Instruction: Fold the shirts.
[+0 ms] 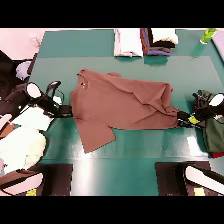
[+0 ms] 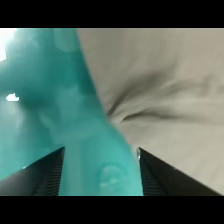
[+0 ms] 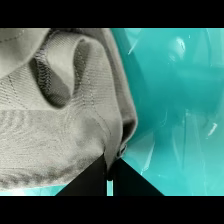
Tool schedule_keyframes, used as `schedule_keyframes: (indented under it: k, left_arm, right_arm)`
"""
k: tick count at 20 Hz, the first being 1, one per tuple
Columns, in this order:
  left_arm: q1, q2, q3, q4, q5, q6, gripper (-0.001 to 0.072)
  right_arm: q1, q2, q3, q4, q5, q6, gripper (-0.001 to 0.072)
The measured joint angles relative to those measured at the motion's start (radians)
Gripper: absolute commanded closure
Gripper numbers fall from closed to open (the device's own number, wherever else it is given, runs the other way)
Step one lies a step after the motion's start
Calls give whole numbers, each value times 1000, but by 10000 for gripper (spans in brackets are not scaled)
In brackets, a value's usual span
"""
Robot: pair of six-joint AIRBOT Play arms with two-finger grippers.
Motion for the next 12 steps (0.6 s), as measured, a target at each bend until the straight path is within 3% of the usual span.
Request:
schedule_keyframes:
  k: [9, 10, 11, 12]
  left_arm:
    - [0, -93, -34, -158, 97, 44, 167]
    - [0, -96, -34, -165, 104, 46, 312]
    - [0, -99, -36, -165, 115, 47, 571]
    - [0, -103, -37, -163, 126, 52, 681]
  right_arm:
    - [0, 0, 0, -1, 2, 1, 691]
    - [0, 0, 0, -1, 2, 1, 691]
    - [0, 0, 0, -2, 2, 1, 691]
    - [0, 0, 0, -2, 2, 1, 691]
